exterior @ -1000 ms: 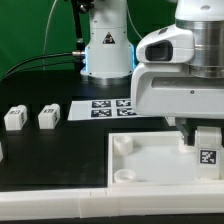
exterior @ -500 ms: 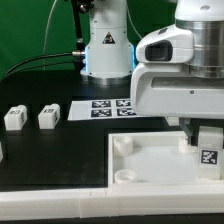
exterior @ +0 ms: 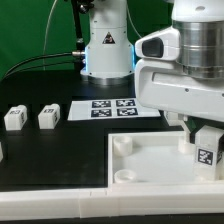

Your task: Assemble one leg

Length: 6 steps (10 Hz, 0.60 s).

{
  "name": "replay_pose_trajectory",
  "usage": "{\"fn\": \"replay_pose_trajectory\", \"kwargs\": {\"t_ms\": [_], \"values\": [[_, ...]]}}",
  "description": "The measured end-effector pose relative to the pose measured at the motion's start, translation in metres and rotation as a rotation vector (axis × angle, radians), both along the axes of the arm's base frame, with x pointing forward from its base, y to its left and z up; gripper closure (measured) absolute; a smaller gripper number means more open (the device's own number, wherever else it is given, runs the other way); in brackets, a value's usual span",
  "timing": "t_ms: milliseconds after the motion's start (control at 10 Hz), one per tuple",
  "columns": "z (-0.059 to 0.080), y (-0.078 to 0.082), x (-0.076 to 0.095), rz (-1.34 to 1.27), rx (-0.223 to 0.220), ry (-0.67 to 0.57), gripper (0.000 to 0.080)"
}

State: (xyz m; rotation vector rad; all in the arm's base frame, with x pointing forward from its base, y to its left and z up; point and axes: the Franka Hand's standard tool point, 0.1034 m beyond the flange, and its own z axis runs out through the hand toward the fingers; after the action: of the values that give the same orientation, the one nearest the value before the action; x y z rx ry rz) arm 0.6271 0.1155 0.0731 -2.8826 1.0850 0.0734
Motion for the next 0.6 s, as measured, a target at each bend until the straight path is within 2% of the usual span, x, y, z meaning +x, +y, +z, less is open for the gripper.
{"fn": "replay_pose_trajectory", "kwargs": {"t_ms": [100,600], "values": [[0.0001,-0.0005,0.0002,-0.127,0.002,0.009,0.0508],[0.0001,-0.0005,0.0002,-0.183,0.001,0.013,0.0508]]}}
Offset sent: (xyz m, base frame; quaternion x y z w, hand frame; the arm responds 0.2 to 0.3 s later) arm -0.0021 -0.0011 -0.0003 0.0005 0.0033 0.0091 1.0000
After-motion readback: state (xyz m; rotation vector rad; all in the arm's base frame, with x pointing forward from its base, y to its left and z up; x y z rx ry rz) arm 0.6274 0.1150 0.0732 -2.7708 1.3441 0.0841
